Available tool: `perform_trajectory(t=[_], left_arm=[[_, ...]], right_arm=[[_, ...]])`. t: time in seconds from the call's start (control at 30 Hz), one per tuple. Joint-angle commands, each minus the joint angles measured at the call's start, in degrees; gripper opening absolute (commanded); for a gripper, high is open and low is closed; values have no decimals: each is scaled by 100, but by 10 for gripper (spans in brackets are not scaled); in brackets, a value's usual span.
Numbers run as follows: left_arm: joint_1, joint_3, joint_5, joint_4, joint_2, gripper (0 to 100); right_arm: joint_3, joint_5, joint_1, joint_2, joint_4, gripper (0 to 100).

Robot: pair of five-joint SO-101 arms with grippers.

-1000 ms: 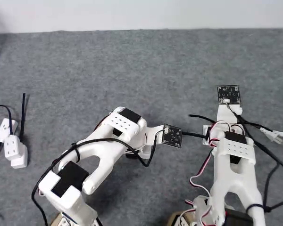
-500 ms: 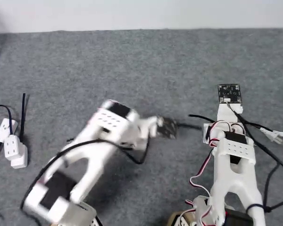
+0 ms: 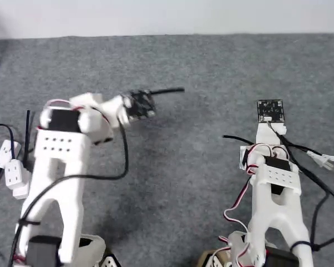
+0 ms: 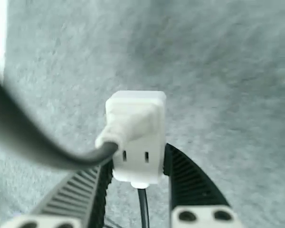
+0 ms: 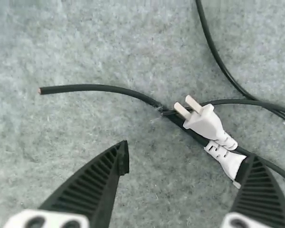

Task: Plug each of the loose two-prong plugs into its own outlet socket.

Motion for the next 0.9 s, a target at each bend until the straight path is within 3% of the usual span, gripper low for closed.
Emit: perform_trajectory(t=[0.0,0.23,0.5,0.7,0.8,0.87], left_arm=[[-387,-998,-9,26,870,13],[-791,-3644,448,70,3446,13],[-651,-8286,1266,932,7218,13],[-404,-11143,1292,1670,9468,13],[-360,-11037,1301,1530,9618,36],[-404,-11037,1662,1477,9538,107]], right_arm=[[-26,-9,13,-13,-110,354],[-18,-9,4,-13,-110,354],[229,527,-312,-13,-444,354],[246,571,-365,-13,-462,354],[246,571,-365,-13,-462,354],[255,580,-374,-13,-462,354]])
